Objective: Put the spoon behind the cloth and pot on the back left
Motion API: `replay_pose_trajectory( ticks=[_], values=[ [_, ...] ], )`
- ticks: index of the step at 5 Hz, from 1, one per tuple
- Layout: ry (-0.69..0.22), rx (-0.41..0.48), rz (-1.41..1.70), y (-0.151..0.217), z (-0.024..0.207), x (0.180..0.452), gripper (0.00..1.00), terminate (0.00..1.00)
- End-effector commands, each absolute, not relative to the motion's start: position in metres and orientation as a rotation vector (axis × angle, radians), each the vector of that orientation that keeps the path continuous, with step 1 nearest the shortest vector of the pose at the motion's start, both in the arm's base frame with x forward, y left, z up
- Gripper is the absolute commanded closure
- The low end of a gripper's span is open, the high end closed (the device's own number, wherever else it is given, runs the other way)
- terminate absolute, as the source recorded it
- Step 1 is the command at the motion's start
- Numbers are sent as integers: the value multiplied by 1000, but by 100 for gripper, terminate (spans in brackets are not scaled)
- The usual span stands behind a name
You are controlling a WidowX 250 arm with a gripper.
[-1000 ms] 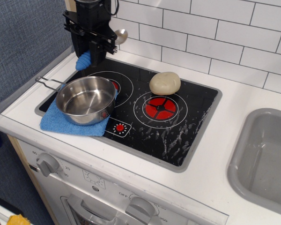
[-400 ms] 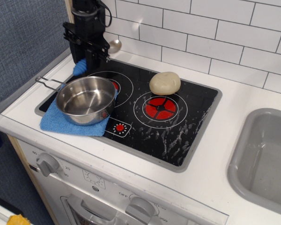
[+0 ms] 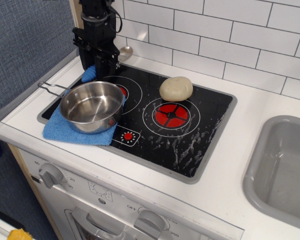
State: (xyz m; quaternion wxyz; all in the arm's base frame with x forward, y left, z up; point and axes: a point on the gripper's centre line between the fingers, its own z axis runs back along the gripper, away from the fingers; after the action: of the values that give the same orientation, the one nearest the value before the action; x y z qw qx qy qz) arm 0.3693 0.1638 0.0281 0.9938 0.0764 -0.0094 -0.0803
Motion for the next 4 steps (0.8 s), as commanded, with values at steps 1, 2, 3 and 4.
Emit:
replay_pose_trajectory(
  ticks=[1, 2, 3, 4],
  values=[
    [-89, 173, -159, 166, 58, 371, 0, 0],
    [-110, 177, -163, 164, 72, 371, 0, 0],
    [-150, 178, -152, 152, 112, 370, 0, 0],
    [-192, 129, -143, 135, 139, 366, 0, 0]
  ],
)
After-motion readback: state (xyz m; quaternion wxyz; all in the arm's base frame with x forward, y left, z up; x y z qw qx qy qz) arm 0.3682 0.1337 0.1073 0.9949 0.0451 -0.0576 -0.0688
